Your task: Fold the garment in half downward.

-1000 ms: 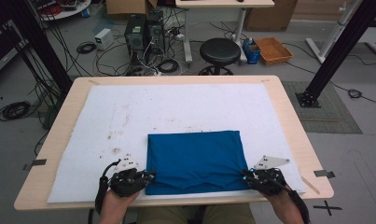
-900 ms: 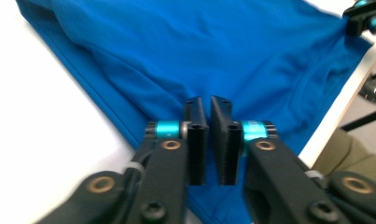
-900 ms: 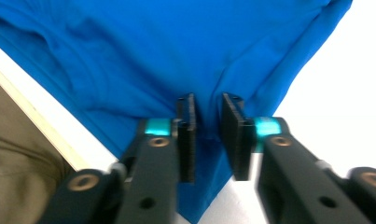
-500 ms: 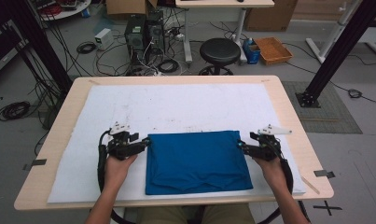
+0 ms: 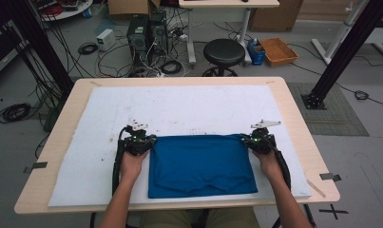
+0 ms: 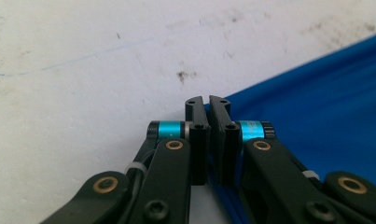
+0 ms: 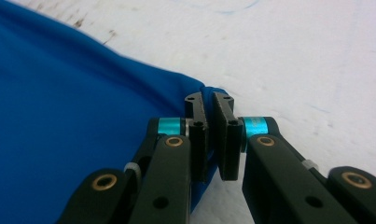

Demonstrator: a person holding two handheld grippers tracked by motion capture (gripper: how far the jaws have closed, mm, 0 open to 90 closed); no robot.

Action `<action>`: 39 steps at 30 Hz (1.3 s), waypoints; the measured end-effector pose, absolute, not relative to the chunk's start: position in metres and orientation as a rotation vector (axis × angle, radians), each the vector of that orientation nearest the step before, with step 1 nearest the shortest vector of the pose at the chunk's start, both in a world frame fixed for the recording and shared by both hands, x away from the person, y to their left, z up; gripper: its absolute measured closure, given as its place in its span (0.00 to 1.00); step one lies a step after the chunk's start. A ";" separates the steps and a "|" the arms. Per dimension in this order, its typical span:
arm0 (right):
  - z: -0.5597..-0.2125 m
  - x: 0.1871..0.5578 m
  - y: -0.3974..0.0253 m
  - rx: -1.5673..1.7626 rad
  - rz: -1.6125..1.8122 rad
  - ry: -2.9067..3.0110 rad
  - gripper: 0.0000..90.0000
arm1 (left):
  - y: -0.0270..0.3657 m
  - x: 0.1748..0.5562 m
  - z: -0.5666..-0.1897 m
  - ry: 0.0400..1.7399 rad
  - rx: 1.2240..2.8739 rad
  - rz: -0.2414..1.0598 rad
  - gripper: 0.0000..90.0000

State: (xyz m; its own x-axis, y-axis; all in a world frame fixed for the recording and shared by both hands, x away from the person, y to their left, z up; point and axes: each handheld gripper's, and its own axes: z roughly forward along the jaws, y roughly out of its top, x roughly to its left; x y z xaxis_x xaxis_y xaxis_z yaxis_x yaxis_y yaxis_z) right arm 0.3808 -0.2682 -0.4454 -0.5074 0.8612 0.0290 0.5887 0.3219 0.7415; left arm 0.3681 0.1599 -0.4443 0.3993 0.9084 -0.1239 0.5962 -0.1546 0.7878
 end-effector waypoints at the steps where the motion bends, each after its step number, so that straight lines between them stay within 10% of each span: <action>1: -0.446 0.380 -0.270 1.288 1.020 2.198 0.95 | 0.160 0.369 -0.443 1.293 1.823 0.496 0.96; 15: -0.438 0.393 -0.284 1.334 1.003 2.066 0.93 | 0.144 0.385 -0.443 1.208 1.711 0.534 0.91; 17: -0.439 0.392 -0.286 1.325 1.030 2.106 0.62 | 0.147 0.380 -0.442 1.188 1.685 0.538 0.66; 23: -0.436 0.377 -0.299 1.292 1.151 2.052 0.21 | 0.162 0.359 -0.436 1.103 1.593 0.503 0.24; 39: -0.423 0.326 -0.322 1.017 1.283 2.038 0.21 | 0.176 0.317 -0.425 0.893 1.571 0.497 0.23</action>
